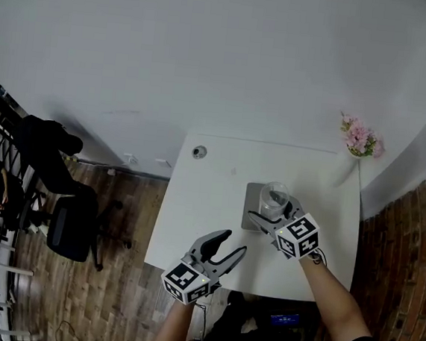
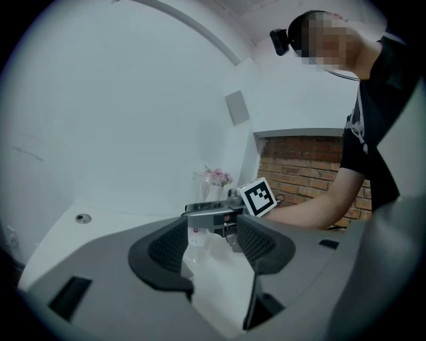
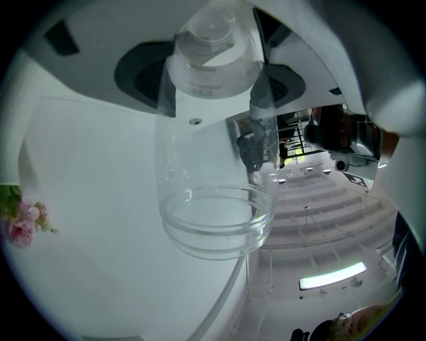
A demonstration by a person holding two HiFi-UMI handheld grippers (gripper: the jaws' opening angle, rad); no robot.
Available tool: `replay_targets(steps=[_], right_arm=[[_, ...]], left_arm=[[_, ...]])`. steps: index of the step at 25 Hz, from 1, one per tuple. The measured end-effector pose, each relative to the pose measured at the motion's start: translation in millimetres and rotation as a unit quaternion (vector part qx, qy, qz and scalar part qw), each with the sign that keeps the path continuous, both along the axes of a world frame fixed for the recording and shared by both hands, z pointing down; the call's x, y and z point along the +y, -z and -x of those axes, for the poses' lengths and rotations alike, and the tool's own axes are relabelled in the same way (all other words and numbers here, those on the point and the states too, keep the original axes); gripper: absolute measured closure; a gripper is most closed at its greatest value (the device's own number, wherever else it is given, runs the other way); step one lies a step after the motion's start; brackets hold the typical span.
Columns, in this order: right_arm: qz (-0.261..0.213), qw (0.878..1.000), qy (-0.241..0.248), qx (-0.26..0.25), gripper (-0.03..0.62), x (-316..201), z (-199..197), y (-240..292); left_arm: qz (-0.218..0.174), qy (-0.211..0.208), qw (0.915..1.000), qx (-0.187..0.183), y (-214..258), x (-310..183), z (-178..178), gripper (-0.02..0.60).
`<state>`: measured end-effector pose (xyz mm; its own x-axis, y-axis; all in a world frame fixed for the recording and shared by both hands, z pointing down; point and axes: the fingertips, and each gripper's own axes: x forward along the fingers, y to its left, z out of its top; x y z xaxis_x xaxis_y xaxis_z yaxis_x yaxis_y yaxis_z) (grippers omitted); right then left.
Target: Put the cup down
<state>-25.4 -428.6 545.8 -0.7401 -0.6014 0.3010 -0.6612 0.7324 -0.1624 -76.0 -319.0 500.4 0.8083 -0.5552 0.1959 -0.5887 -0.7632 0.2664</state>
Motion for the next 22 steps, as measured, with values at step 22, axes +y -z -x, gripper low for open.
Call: replay_targets(steps=[22], right_arm=[[-0.002,0.999,-0.031,-0.010,0.235,-115.4,16.7,-62.2]], left_arm=[[0.039,0.009,0.9992,0.006,-35.3,-61.9,2.1,0.345]])
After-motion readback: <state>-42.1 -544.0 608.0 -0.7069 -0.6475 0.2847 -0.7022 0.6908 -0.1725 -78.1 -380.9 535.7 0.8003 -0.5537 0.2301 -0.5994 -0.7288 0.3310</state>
